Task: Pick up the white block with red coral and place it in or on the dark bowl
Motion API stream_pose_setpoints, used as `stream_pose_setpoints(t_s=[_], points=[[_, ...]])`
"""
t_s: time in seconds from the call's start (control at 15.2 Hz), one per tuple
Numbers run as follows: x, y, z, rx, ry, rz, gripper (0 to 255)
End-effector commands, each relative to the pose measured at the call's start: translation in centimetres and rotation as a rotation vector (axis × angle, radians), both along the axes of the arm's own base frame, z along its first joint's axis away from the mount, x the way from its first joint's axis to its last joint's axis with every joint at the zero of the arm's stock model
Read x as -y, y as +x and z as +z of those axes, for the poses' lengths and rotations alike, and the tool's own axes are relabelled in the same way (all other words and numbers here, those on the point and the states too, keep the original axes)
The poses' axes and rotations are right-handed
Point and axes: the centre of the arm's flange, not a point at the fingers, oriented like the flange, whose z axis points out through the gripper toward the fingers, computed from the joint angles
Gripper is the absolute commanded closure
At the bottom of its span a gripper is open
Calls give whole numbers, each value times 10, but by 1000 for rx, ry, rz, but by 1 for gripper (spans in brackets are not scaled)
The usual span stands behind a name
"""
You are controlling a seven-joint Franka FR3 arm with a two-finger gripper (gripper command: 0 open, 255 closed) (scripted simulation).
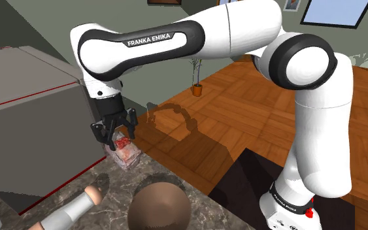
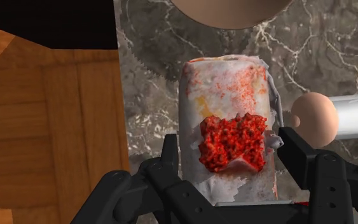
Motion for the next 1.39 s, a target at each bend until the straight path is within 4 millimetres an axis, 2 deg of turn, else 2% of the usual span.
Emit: stream_pose_setpoints(t_s=[0.0,0.26,1.32], points=[[0,0,11,0,0,0,255],[0,0,32,0,0,0,255],[-21,-205,67,0,0,0,255]])
